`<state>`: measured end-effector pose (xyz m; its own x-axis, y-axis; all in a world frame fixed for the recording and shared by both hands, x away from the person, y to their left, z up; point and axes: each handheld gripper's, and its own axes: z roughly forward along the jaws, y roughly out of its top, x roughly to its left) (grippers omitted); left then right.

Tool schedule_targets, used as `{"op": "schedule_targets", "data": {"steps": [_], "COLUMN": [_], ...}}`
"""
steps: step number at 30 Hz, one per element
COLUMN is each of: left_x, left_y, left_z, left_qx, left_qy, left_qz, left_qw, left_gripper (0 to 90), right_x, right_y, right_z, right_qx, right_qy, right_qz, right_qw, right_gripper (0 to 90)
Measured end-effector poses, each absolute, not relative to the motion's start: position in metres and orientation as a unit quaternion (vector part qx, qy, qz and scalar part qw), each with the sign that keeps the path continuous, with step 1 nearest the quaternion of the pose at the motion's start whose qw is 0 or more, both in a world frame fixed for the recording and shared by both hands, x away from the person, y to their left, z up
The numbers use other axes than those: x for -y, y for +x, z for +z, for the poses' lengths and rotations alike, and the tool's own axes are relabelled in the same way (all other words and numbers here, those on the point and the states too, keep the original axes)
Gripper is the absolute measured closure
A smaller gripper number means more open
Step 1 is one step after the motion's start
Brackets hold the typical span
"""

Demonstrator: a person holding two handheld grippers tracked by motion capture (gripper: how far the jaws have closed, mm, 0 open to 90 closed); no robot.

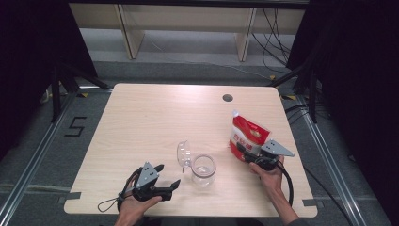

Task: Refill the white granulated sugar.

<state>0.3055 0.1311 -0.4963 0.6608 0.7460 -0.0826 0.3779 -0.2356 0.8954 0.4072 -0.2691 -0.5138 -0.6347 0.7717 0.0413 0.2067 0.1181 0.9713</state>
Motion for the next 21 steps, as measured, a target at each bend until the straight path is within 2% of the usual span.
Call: {"op": "schedule_targets", "data": {"steps": [11, 12, 13, 21], "left_x": [-0.132, -0.133, -0.133, -0.134], "left_y": [0.306, 0.306, 0.305, 0.306], "left_z": [-0.496, -0.495, -0.495, -0.494], "left_qx": [-0.368, -0.364, -0.367, -0.366], "left_qy": [0.76, 0.761, 0.763, 0.762], "left_qz": [0.183, 0.186, 0.188, 0.188], "left_qw": [0.503, 0.503, 0.498, 0.501], "left_gripper": [18.6, 18.6, 18.6, 18.6], "right_x": [0.269, 0.27, 0.268, 0.262], "right_y": [0.4, 0.399, 0.398, 0.384], "right_z": [-0.508, -0.507, -0.507, -0.499], "right_qx": [-0.695, -0.702, -0.699, -0.714], "right_qy": [0.365, 0.363, 0.367, 0.351], "right_qz": [0.566, 0.554, 0.561, 0.552], "right_qw": [0.253, 0.264, 0.247, 0.249], "right_gripper": [52.7, 52.8, 53.0, 53.4]}}
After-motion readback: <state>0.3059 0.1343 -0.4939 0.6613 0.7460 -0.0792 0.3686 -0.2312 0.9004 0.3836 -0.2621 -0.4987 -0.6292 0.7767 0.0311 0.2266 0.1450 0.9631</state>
